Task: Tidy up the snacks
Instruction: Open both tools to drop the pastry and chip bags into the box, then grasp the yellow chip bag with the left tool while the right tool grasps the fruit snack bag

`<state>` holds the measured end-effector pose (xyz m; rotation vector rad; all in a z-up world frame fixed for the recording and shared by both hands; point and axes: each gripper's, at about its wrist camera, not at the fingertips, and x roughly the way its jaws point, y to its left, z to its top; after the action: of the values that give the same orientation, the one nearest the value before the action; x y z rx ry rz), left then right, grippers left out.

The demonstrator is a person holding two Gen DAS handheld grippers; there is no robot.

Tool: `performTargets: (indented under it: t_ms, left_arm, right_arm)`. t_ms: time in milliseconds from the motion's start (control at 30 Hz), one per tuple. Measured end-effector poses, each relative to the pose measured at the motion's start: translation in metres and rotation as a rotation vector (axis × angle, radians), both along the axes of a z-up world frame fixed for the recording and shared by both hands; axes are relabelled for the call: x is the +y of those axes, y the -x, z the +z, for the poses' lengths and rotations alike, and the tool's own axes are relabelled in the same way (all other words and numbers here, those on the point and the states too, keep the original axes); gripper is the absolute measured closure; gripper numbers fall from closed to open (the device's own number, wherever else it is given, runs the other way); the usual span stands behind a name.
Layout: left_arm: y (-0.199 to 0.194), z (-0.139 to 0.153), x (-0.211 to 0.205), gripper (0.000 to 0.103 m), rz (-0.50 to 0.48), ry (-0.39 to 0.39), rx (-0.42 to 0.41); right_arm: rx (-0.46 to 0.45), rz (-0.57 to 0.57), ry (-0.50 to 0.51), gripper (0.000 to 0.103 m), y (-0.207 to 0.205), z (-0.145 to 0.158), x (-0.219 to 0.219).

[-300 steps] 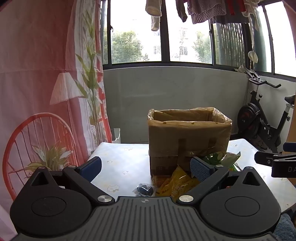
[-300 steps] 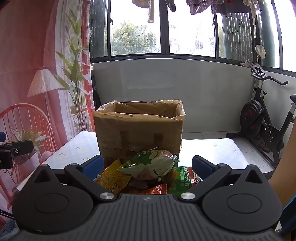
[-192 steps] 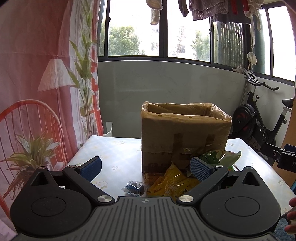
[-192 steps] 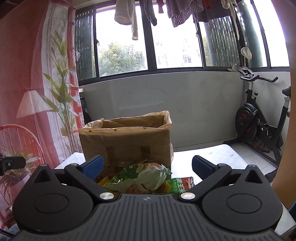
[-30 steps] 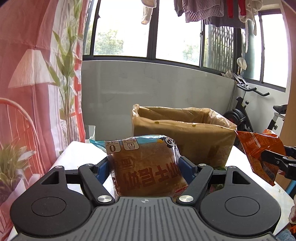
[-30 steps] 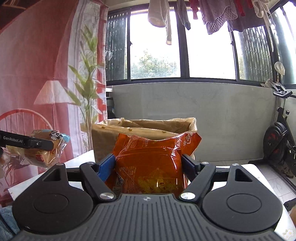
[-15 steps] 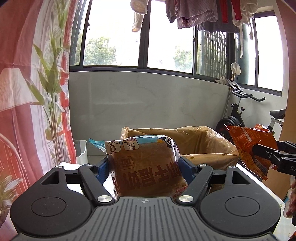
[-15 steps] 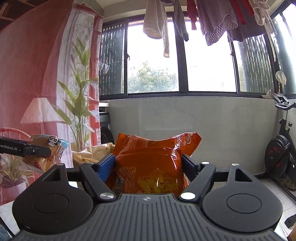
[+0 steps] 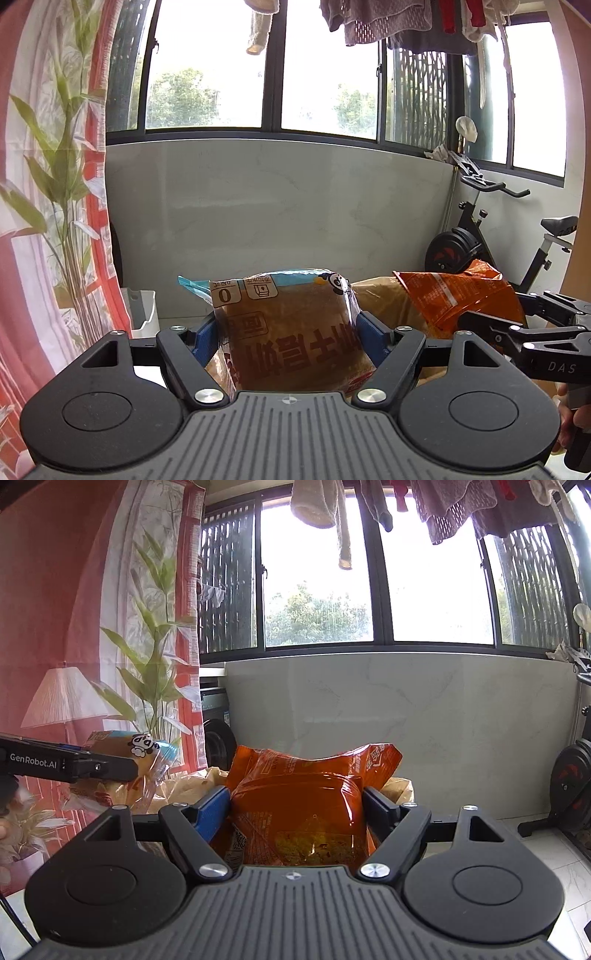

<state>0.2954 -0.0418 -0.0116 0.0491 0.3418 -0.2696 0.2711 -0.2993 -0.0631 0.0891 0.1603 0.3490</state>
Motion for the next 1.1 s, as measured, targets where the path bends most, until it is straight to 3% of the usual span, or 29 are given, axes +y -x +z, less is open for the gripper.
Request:
performTargets:
  t_ms: [233, 533, 800, 1100]
  left_arm:
    - [-0.047, -0.007, -0.012, 0.024, -0.025, -0.009, 0.055]
    - [-0.082, -0.021, -0.018, 0.019, -0.041, -0.043, 0.116]
    - [-0.062, -0.009, -0.001, 0.020, -0.032, -0.002, 0.120]
    - [0.002, 0.001, 0.052, 0.020, 0.050, 0.039, 0.108]
  right_arm:
    - [0.056, 0.015, 0.003, 0.024, -0.043, -0.003, 0.004]
    - [0.209, 0.006, -0.032, 0.020, -0.074, -0.018, -0.003]
    - [0.192, -0.016, -0.061, 0.016, -0.051, -0.006, -0.017]
    - [0.159, -0.013, -0.096, 0.016, 0.006, -0.004, -0.025]
